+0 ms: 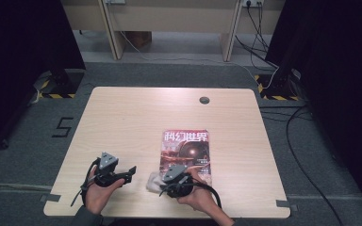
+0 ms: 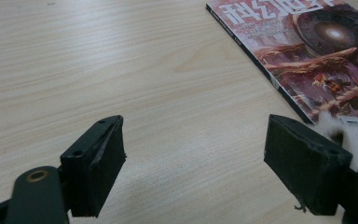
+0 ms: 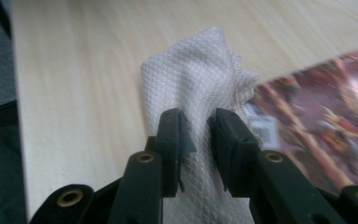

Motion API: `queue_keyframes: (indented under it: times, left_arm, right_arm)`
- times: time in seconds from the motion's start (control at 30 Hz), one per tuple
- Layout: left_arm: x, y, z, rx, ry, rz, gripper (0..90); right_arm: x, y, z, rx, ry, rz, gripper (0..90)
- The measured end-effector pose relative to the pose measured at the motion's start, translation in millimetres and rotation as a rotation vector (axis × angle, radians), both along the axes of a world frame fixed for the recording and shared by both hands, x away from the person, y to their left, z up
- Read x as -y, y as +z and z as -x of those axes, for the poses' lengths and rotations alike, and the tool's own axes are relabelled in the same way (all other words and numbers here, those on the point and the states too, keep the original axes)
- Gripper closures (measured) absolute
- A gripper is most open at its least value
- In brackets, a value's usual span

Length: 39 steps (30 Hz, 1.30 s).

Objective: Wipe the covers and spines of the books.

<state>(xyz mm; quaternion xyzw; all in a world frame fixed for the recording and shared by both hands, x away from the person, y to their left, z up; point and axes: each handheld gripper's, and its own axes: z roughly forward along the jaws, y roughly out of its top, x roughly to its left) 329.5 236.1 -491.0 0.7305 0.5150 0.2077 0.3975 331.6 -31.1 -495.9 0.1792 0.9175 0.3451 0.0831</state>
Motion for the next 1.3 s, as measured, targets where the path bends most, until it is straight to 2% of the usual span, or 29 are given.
queue_keyframes:
  times: [0.07, 0.1, 0.23, 0.27, 0.3, 0.37, 0.4, 0.53, 0.57, 0.6, 0.63, 0.73, 0.77, 0.8, 0.87, 1.0, 1.03, 1.07, 1.1, 1.13, 1.3]
  left_arm:
    - [0.3, -0.3, 0.0, -0.003, -0.003, -0.002, 19.6]
    - [0.3, -0.1, 0.1, -0.003, -0.003, -0.002, 19.6]
    - [1.3, -0.5, -0.5, 0.002, -0.001, -0.003, 19.6]
    - [1.4, -0.6, -0.4, -0.001, -0.003, -0.003, 19.6]
    - [1.6, -0.7, -0.4, 0.0, -0.001, -0.003, 19.6]
    - [1.2, -0.7, -0.6, 0.001, -0.002, -0.005, 19.6]
    - [1.1, -1.0, -0.6, 0.0, -0.001, -0.004, 19.6]
    - [1.3, -1.1, -0.6, -0.001, -0.003, -0.005, 19.6]
    - [1.5, -1.0, -0.7, -0.002, -0.004, -0.006, 19.6]
    - [1.6, -1.1, -0.8, -0.006, -0.006, -0.007, 19.6]
    - [1.7, -1.3, -0.7, -0.008, -0.007, -0.009, 19.6]
    - [2.5, -0.9, -0.7, -0.004, -0.012, -0.007, 19.6]
    - [3.2, -0.9, -1.2, -0.005, -0.013, -0.01, 19.6]
    - [3.8, -1.4, -1.6, -0.006, -0.016, -0.007, 19.6]
    - [4.6, -2.1, -1.4, -0.011, -0.025, -0.007, 19.6]
    - [5.5, -2.4, -1.0, -0.012, -0.03, -0.008, 19.6]
    - [5.7, -2.4, -0.8, -0.013, -0.034, -0.007, 19.6]
    - [6.6, -2.5, -1.0, -0.013, -0.043, 0.0, 19.6]
    - [8.2, -2.6, -1.6, -0.015, -0.057, 0.008, 19.6]
    - [9.5, -2.7, -1.8, -0.018, -0.064, 0.005, 19.6]
    - [21.0, -5.4, -0.8, -0.032, -0.125, -0.003, 19.5]
  right_arm:
    - [4.0, 0.5, -2.7, 0.015, -0.013, 0.009, 71.9]
    - [13.4, 0.8, -8.8, 0.014, -0.049, 0.011, 71.9]
    - [19.8, 0.9, -11.8, 0.006, -0.084, 0.005, 72.1]
    - [17.6, 1.0, -9.8, 0.025, -0.075, 0.016, 72.5]
    - [10.1, 0.9, -3.9, 0.018, -0.045, 0.015, 72.4]
    - [5.6, 0.3, 0.2, 0.017, -0.033, 0.009, 72.4]
    - [-2.5, -0.2, 6.4, 0.023, -0.001, 0.008, 72.3]
    - [-6.7, -0.3, 9.4, 0.024, 0.012, 0.009, 72.3]
    - [-3.4, -1.1, 5.9, 0.003, 0.013, -0.012, 72.0]
    - [-3.4, -1.1, 5.9, 0.003, 0.013, -0.012, 72.0]
    - [-1.3, -1.0, 4.2, -0.016, 0.007, -0.021, 72.0]
    - [9.4, -0.1, -1.8, -0.024, -0.027, -0.016, 71.7]
    - [14.5, 0.1, -4.1, -0.029, -0.041, -0.016, 71.7]
    - [27.1, 0.6, -8.6, -0.023, -0.082, -0.014, 71.7]
    - [34.1, 0.9, -10.1, -0.023, -0.101, -0.013, 71.6]
    - [63.6, 2.8, -17.1, -0.004, -0.189, 0.013, 71.2]
    - [77.8, 3.3, -21.4, -0.003, -0.234, 0.013, 70.9]
    - [77.8, 3.3, -21.4, -0.003, -0.234, 0.013, 70.9]
    - [93.6, 3.7, -27.1, -0.004, -0.275, 0.013, 70.9]
    - [98.3, 3.5, -28.8, -0.01, -0.287, 0.005, 70.9]
    - [114.2, 3.5, -33.3, -0.011, -0.333, 0.0, 70.9]
